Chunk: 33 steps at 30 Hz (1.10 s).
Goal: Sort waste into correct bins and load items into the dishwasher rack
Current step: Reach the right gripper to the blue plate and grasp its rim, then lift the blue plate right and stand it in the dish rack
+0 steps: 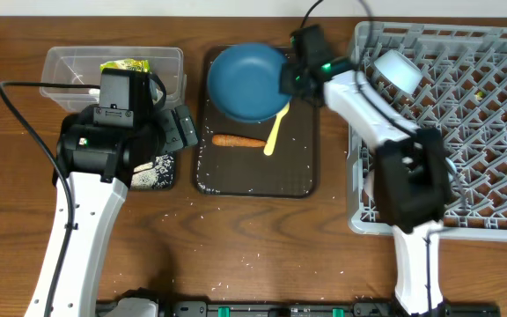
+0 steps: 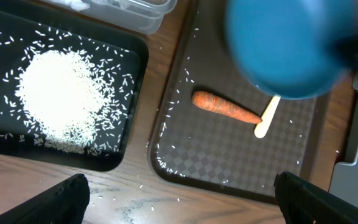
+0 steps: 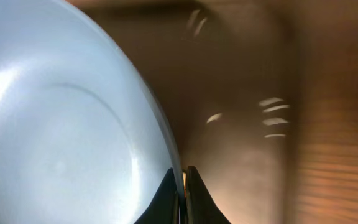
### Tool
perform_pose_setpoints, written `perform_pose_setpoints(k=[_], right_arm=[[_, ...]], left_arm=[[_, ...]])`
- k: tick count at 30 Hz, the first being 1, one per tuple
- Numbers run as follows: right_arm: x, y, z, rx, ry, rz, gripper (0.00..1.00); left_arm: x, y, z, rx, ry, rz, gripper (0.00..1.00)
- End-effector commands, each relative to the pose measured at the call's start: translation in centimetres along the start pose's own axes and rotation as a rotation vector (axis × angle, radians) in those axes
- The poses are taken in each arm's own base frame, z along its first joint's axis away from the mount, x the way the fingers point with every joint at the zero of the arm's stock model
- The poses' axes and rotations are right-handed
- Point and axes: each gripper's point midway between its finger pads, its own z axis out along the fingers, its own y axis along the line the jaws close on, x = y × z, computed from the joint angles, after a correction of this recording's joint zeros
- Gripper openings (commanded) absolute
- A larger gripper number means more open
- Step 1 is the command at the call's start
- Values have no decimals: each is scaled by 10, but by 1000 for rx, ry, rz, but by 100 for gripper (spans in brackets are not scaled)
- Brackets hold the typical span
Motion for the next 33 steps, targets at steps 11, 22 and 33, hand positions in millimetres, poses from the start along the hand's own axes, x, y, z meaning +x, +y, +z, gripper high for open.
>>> perform_pose_setpoints(k=[11,22,33], right_arm=[[-102,-166,-351,945,-651,132,1],[-79,-273,-420,1467,-659,316,1],[-82,-341,-382,1438,-350,148,1]], left_arm=[[-1,4,1,-16,-1,-8,97],[-1,4,1,-16,-1,-8,97],[-1,4,1,-16,-1,-8,98]])
